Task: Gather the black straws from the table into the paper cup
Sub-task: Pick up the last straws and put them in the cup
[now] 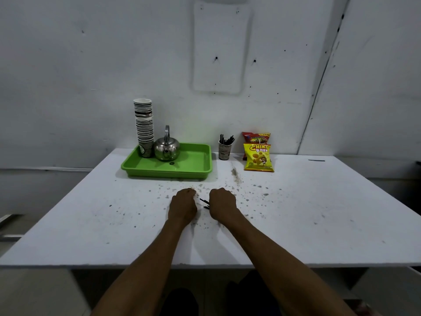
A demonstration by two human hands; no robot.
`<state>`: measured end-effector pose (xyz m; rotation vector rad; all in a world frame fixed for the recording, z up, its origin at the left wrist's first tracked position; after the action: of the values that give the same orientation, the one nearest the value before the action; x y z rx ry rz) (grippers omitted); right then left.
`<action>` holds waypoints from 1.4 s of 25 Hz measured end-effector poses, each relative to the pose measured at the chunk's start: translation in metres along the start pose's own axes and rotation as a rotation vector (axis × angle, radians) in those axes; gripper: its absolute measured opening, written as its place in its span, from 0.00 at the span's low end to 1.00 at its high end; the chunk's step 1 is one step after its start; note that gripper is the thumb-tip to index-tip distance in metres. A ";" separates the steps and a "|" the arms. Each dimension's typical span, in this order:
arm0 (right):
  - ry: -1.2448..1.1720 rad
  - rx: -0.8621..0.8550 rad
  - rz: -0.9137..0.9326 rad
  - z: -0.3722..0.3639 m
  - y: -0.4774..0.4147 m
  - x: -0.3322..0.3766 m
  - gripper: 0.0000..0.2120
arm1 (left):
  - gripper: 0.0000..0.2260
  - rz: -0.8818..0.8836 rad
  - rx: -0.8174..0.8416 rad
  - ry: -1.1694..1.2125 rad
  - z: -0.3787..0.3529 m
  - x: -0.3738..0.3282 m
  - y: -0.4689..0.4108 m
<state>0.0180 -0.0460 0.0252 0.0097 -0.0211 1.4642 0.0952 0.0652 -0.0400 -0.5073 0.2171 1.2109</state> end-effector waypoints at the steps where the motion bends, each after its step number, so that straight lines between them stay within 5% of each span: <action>1: 0.020 -0.013 0.010 0.001 0.001 0.001 0.11 | 0.22 -0.011 0.020 -0.048 -0.001 -0.003 0.002; 6: -0.089 -0.053 -0.025 0.005 -0.007 -0.017 0.12 | 0.19 -0.034 0.026 -0.077 0.000 -0.014 0.004; 11: -0.787 -0.329 -0.147 0.025 -0.029 -0.083 0.10 | 0.22 -0.094 0.090 0.616 -0.005 -0.053 0.005; 15: -1.072 -0.475 -0.015 0.023 -0.025 -0.090 0.07 | 0.17 -0.165 0.052 0.729 -0.010 -0.088 0.003; 18: -1.128 -0.487 0.051 0.016 -0.024 -0.092 0.09 | 0.03 -0.184 -0.023 0.708 -0.001 -0.092 0.003; 21: -1.132 -0.481 0.114 0.020 -0.021 -0.091 0.10 | 0.07 -0.154 -0.020 0.714 -0.001 -0.088 0.003; 26: -1.042 -0.449 0.212 0.023 -0.009 -0.085 0.38 | 0.07 -0.167 0.033 0.706 -0.002 -0.089 0.007; 35: -0.982 -0.518 0.240 0.020 -0.006 -0.088 0.22 | 0.08 -0.207 0.015 0.715 0.005 -0.093 0.011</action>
<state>0.0147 -0.1347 0.0435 0.3107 -1.2287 1.5248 0.0523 -0.0070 0.0009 -0.9160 0.7609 0.7864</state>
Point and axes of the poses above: each hand's wrist, its own y-axis away from the middle knuckle, its own z-axis out of the back of the hand, x = y × z, the point moved 9 cm from there along -y, towards the middle knuckle, and after that the axes turned 4 degrees about x, right-handed, at the moved point
